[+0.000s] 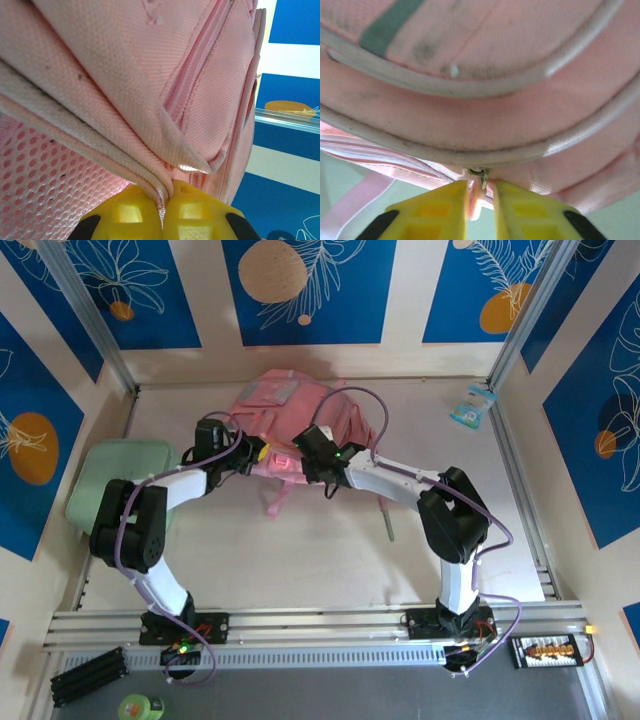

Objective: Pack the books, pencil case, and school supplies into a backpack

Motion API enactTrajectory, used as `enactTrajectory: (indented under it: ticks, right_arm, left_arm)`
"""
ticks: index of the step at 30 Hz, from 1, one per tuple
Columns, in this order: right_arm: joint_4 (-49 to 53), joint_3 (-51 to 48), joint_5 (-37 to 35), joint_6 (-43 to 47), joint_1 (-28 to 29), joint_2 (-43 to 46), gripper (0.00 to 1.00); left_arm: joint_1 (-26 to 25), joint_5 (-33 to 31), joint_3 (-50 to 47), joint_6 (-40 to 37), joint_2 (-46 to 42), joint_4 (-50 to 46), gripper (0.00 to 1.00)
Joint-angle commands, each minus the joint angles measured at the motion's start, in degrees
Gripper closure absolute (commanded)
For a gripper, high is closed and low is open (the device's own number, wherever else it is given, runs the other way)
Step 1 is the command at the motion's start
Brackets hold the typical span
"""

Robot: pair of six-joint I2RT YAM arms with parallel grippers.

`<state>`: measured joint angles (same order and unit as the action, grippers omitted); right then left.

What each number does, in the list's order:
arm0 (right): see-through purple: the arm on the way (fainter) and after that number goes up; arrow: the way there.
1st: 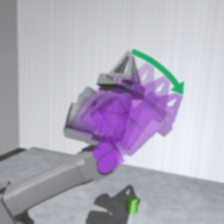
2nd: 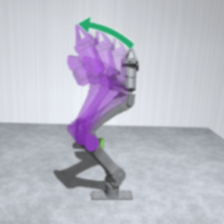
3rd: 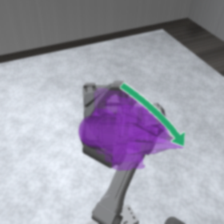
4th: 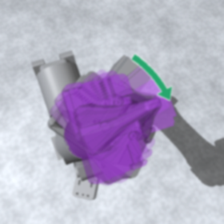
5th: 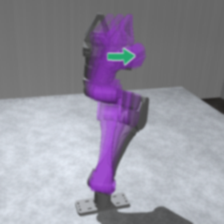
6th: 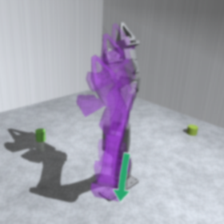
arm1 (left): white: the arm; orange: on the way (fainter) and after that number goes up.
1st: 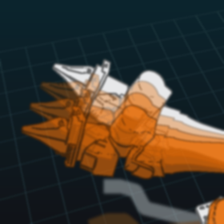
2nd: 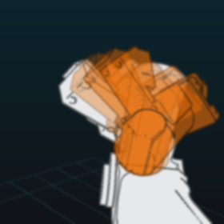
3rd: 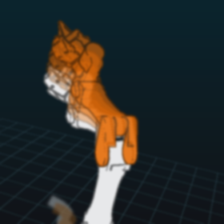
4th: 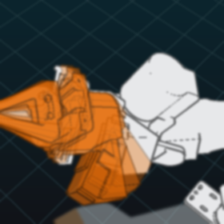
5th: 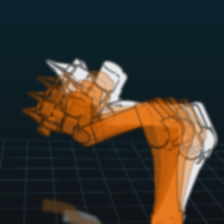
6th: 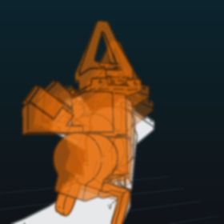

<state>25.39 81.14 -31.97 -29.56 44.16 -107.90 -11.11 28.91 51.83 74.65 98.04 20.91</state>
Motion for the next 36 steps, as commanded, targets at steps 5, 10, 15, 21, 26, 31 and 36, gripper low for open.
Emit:
enactTrajectory:
  ticks: [5,10,15,21,26,31,36]
  right_arm:
    - [-2.1,2.3,1.9,6.7,-0.7,-1.4,0.73]
    - [-0.3,3.6,-0.1,3.1,-0.9,-2.5,0.75]
    - [2.8,4.7,-1.6,-1.0,-0.9,-3.6,0.79]
    - [6.3,5.0,-4.5,-2.5,-0.7,-2.8,0.92]
    - [9.2,3.9,-8.1,0.4,-1.4,1.2,0.95]
    - [7.1,0.4,-7.5,7.8,-4.9,2.4,0.98]
    - [2.2,0.0,3.8,17.4,-7.5,1.4,0.95]
  left_arm:
    - [0.6,1.1,1.7,-2.4,0.5,1.3,1.0]
    - [0.6,1.0,1.7,-2.6,0.4,1.0,1.0]
    - [0.6,0.9,1.8,-2.8,0.5,0.8,1.0]
    - [0.9,0.8,1.7,-3.4,0.5,0.5,1.0]
    - [1.8,0.9,1.6,-4.6,0.3,-0.4,1.0]
    - [2.2,0.7,1.6,-6.3,0.3,-2.0,1.0]
    - [2.2,0.8,1.6,-7.2,0.6,-3.0,1.0]
